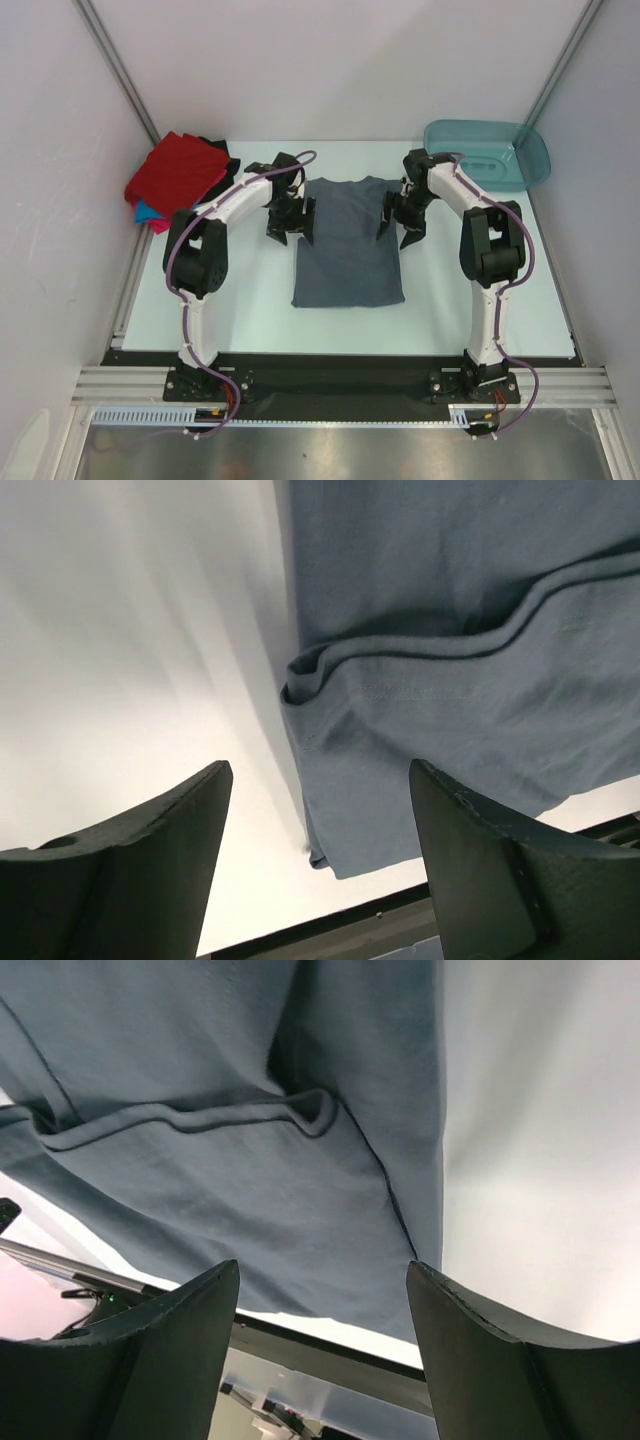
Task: Fold and stack the t-shirts
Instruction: Fold the tshirt
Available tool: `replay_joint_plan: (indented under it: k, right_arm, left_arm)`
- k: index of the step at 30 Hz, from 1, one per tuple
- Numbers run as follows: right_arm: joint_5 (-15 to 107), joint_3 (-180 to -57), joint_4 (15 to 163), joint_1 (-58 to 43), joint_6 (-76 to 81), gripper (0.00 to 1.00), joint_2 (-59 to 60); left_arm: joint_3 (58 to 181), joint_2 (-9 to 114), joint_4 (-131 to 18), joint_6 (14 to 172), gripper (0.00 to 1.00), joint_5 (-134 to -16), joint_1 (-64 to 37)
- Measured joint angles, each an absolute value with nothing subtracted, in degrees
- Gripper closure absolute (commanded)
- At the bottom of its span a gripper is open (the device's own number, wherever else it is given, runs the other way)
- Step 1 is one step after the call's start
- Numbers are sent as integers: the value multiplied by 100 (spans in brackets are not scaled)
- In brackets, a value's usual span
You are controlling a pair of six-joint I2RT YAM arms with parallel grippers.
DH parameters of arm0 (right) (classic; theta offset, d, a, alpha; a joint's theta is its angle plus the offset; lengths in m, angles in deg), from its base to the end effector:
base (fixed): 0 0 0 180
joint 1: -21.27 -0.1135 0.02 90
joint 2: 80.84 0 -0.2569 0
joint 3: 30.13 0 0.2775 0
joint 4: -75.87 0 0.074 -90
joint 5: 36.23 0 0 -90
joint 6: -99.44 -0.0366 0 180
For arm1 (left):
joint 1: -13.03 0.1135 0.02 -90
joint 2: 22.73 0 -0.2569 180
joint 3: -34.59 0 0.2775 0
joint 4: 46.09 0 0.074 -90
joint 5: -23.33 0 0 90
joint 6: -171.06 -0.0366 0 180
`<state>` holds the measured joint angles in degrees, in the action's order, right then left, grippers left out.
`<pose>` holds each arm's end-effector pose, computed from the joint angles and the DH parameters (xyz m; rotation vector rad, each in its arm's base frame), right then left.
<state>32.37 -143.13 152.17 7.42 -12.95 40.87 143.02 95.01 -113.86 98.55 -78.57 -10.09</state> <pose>0.4228 0.1180 0.1824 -0.2021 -3.0444 -0.5893 0.3998 -0.1789 0.1889 0.1812 2.9697 -0.4077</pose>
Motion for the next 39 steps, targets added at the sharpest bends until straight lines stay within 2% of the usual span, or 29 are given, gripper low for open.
replay_joint_plan:
  k: [9,20,24,26,30,36,38,39]
  right_arm:
    - [3245,-14400,15016,736,-1085,38,4130]
    - [3250,-14389,14296,736,-886,44,4670]
    - [3272,-14389,14237,736,-827,56,4742]
    - [3280,-14389,14189,736,-775,68,4742]
    - [3293,-14372,14137,720,-720,72,4740]
    - [3337,-14140,14043,696,-700,85,4616]
    - [3361,-14053,14034,688,-700,92,4511]
    - [3370,-14020,14034,679,-703,100,4452]
  left_arm:
    - [14374,9459,-11364,9853,22,-7862,-1007]
    - [14439,9017,-11404,9855,22,-7862,-1009]
    - [14450,8915,-11408,9853,22,-7860,-1009]
    - [14450,8895,-11410,9853,22,-7860,-1009]
    - [14450,8893,-11421,9853,22,-7860,-1009]
    - [14448,8893,-11421,9853,22,-7862,-1009]
    - [14448,8893,-11419,9851,22,-7866,-1009]
    - [14444,8893,-11417,9853,22,-7868,-1009]
